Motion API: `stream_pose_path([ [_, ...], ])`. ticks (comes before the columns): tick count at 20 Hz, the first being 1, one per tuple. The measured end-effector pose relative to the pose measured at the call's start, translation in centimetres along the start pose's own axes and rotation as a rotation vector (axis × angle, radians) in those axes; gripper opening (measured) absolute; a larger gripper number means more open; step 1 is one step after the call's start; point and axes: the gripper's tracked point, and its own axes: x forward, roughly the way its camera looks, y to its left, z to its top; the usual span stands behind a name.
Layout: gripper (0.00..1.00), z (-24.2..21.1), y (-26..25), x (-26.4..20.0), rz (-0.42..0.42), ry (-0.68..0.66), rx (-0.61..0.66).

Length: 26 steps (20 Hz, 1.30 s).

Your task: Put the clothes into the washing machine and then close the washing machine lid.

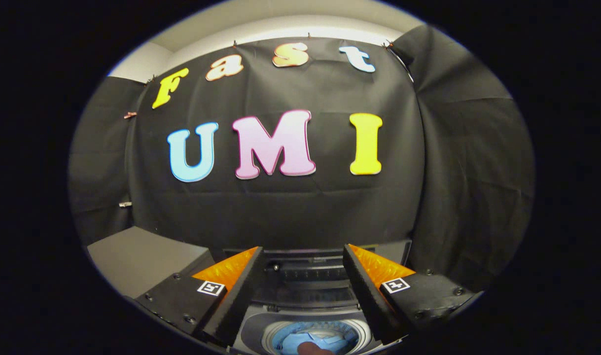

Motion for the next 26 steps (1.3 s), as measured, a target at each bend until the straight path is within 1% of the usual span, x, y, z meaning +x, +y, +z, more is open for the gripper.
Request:
stream_pose_path([
  [3,1.00,-1.0,-0.6,1.6,-0.014,0.055,-0.002],
  [6,1.00,-0.8,-1.6,3.2,-0.029,0.059,-0.018],
  [9,0.99,-1.6,-1.4,7.0,-0.014,0.095,-0.064],
  [11,0.99,-3.5,-1.5,9.8,-0.008,0.171,-0.066],
  [12,0.99,-4.4,-2.0,11.0,-0.027,0.208,-0.066],
  [13,0.99,-5.0,-2.8,12.2,-0.066,0.236,-0.062],
  [15,1.00,-5.6,-3.3,14.0,-0.089,0.248,0.009],
  [18,1.00,-6.3,-3.3,14.2,-0.087,0.266,-0.039],
  [21,1.00,-6.2,-3.1,13.4,-0.086,0.260,-0.039],
  [26,1.00,-6.2,-3.3,10.8,-0.097,0.263,-0.048],
])
